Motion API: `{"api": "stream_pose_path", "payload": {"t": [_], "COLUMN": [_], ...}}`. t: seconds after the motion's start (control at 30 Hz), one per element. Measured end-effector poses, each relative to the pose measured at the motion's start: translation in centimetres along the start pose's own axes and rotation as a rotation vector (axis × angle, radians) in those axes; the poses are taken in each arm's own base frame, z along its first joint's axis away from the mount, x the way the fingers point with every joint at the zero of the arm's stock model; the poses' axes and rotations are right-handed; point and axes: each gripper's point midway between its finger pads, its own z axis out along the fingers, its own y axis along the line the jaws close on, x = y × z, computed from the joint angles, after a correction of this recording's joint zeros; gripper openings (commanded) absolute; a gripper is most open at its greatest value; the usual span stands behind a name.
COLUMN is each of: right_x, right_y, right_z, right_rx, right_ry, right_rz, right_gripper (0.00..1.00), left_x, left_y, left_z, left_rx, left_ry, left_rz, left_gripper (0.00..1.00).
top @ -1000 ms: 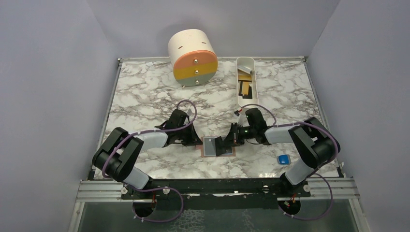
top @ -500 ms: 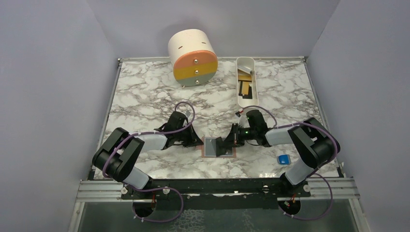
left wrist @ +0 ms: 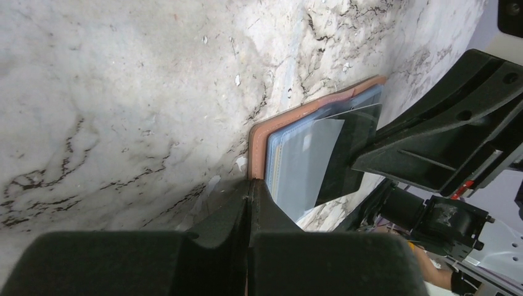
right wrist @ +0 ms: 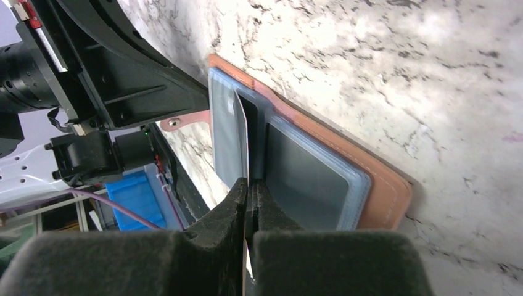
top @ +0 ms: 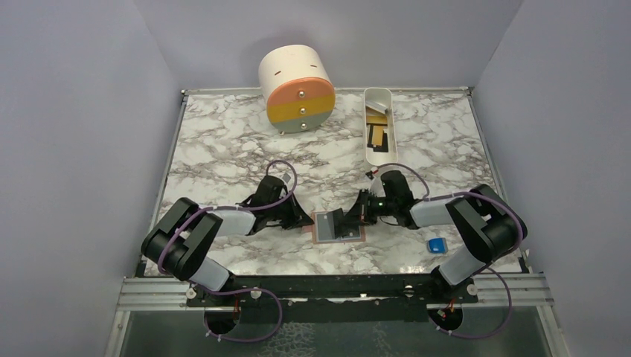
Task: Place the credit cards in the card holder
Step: Insert the credit card into the card holder.
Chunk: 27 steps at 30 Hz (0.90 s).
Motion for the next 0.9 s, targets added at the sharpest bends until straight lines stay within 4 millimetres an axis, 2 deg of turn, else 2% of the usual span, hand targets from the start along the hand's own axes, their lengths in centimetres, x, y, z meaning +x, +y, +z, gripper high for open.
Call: {"api": "stream_pose_path", "payload": {"t": [0.23, 0.77, 0.9], "right_x": [0.7, 2.1, 2.1], "right_y": [-0.5, 0.6, 0.6], "right_z": [-0.1, 1.0, 0.9], "right_rx": [0.003, 0.016, 0.027], "right_ry": [-0.012, -0.022, -0.036], "right_rz": [0.030, 0.032, 0.041], "right_gripper": [0.01, 0.01, 0.07], "left_x": [0.5, 1.2, 1.2], "left_y": [0.1, 0.4, 0.4], "left_z": [-0.2, -0.6, -0.6], "left_rx": [0.025, 0.033, 0.031], "left_ry": [-0.012, -0.022, -0.026], "left_rz": [-0.057, -0.101, -0.106], "left_gripper": [0.00, 0.00, 0.00]}}
